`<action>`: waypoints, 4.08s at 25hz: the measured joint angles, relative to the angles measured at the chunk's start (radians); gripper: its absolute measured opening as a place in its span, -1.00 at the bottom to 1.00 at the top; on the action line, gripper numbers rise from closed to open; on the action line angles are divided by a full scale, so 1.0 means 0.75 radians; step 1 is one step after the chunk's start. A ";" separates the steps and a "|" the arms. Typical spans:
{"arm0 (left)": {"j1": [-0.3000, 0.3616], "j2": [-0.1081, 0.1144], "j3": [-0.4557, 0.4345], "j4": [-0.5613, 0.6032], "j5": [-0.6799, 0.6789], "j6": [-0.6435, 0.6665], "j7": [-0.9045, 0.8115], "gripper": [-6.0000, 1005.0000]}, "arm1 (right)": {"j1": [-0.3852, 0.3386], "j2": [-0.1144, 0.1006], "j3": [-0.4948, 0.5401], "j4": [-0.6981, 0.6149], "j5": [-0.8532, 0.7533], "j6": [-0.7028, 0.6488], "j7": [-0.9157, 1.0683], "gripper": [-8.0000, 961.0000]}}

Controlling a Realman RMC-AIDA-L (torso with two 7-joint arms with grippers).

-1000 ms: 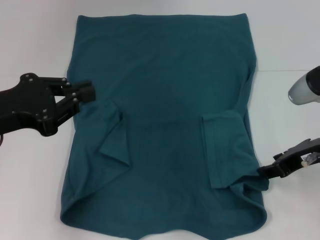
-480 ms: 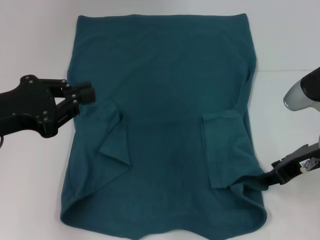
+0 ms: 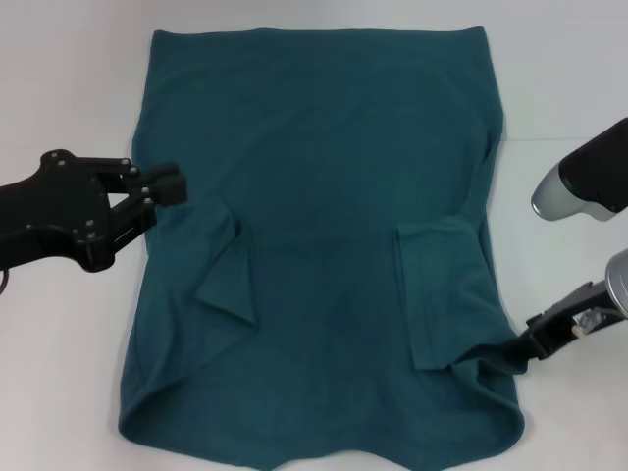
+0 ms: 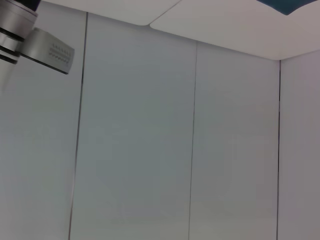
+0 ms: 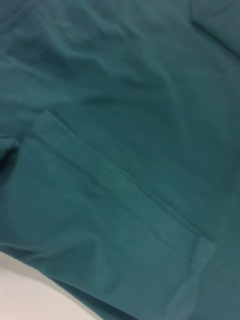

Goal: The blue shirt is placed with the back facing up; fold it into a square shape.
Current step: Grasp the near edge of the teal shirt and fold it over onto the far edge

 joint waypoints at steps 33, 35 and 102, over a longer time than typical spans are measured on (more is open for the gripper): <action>0.007 0.000 -0.004 -0.027 0.007 0.000 0.012 -0.80 | 0.055 0.002 -0.049 0.027 0.008 0.061 0.019 -0.51; 0.011 -0.001 -0.004 -0.030 0.007 0.001 0.015 -0.80 | 0.055 0.002 -0.049 0.031 0.007 0.062 0.028 -0.41; 0.017 -0.002 -0.018 -0.046 0.017 0.007 0.026 -0.79 | 0.172 0.002 -0.131 0.171 0.034 0.253 0.021 -0.91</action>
